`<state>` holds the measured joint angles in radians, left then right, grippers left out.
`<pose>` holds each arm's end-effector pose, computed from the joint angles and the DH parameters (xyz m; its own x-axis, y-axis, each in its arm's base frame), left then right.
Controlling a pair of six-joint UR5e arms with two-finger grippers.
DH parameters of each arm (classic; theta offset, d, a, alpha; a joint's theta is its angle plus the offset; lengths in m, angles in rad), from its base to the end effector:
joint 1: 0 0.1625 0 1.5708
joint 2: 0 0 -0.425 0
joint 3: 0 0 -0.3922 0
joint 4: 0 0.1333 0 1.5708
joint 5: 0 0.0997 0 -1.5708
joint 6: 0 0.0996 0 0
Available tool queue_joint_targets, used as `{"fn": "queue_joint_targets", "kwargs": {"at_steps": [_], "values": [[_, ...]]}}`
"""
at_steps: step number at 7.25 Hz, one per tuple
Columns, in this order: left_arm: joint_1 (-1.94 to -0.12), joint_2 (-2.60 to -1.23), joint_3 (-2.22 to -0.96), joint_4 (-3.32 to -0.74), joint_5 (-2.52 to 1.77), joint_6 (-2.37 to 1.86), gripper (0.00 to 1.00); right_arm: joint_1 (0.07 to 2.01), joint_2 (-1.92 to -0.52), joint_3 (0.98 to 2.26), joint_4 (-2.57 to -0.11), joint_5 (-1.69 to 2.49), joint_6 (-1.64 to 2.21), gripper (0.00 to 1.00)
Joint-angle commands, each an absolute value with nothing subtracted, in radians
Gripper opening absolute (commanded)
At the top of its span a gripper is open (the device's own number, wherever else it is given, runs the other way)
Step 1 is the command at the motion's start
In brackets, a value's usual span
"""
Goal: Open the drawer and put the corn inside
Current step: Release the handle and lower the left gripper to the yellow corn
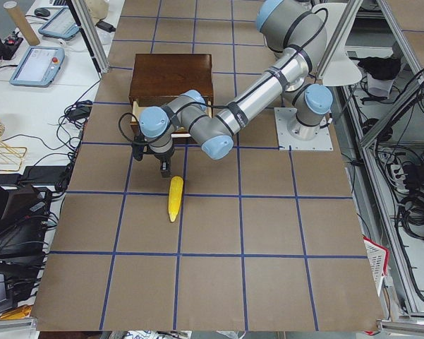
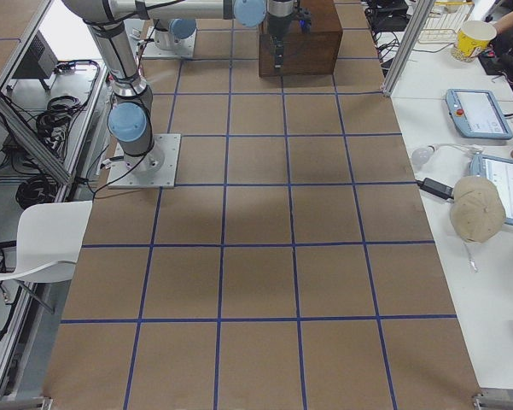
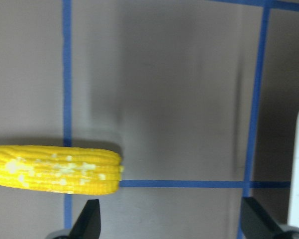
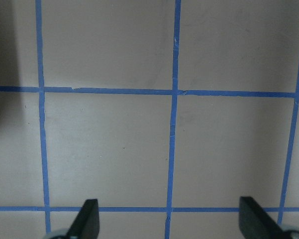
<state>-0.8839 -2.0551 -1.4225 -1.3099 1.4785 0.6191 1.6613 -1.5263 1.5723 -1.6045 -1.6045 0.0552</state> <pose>0.3084 -0.6008 0.3029 -0.9904 -0.0712 0.1184 -0.0707 0.9975 0.0078 0.1754 -0.4953 0.4683 -0.9988 -0.0357 0.0343 -0.0353 0.9993 0.0104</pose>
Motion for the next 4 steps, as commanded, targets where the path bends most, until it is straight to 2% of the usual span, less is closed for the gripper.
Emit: {"fn": "queue_joint_targets", "kwargs": {"at_steps": [1, 4], "values": [[-0.859, -2.072, -1.42, -1.298, 1.52, 0.548, 1.0, 1.661, -1.526, 1.572, -1.605, -1.605, 0.055, 1.0], [-0.825, -2.114, -1.442, -1.214, 1.529, 0.244, 1.0, 1.661, -1.526, 1.572, -1.605, -1.605, 0.055, 1.0]]}}
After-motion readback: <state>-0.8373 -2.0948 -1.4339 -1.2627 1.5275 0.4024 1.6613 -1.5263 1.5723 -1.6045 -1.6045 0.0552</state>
